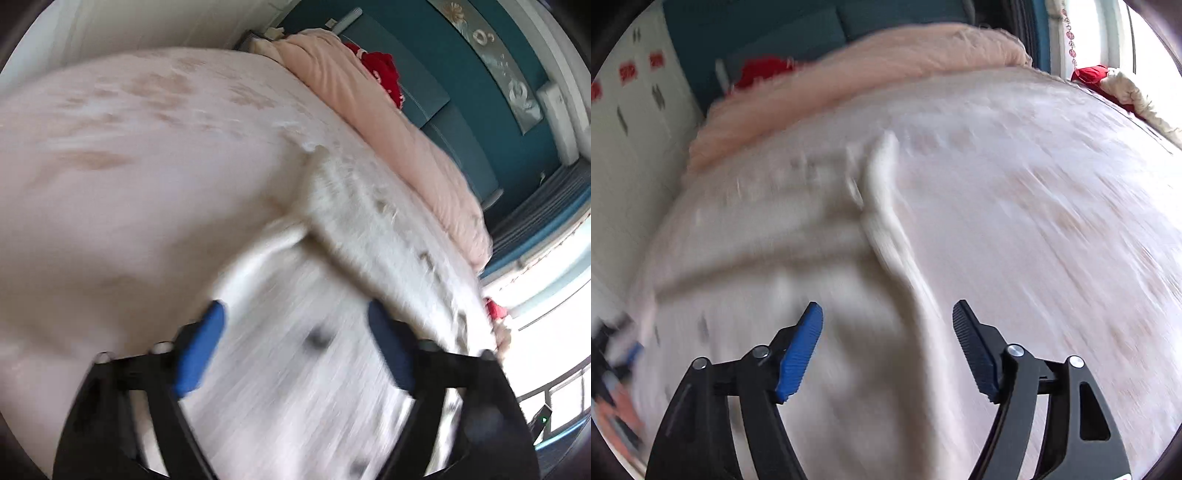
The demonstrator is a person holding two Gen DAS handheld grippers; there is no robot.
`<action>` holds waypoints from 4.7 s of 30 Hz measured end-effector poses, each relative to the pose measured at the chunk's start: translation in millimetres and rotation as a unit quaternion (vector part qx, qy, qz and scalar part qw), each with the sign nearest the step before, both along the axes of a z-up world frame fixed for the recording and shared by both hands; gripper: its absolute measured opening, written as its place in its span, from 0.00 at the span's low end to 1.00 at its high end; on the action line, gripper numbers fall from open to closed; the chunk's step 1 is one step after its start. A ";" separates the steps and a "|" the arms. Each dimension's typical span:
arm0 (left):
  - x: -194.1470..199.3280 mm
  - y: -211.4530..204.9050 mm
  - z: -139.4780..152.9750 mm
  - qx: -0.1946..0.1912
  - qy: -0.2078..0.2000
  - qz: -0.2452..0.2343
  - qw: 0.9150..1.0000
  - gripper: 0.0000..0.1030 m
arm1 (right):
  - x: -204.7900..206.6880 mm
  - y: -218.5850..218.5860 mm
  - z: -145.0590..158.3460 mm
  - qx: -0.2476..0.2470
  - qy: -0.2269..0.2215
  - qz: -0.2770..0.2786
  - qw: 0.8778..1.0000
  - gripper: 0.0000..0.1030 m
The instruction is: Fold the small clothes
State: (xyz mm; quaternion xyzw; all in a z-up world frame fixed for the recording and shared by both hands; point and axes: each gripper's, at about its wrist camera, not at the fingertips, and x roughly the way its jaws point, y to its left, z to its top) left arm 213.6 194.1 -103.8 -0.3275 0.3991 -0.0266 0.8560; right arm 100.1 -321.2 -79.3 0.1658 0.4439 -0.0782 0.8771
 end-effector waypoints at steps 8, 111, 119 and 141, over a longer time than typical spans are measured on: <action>-125.4 22.8 -13.8 -0.045 0.043 -0.003 0.998 0.91 | -129.4 8.7 -24.8 0.096 0.053 0.013 0.994 0.80; 2.3 -78.7 14.9 0.141 0.128 -0.127 0.973 0.08 | -12.3 -4.0 -3.5 0.019 0.070 0.033 0.997 0.08; -9.8 -63.7 118.7 0.094 -0.008 -0.113 0.989 0.06 | -45.2 -24.1 122.0 0.053 -0.124 0.009 0.991 0.07; -87.4 -124.0 56.9 0.124 0.038 -0.149 0.980 0.52 | -113.2 72.1 25.1 0.034 0.010 0.101 0.994 0.12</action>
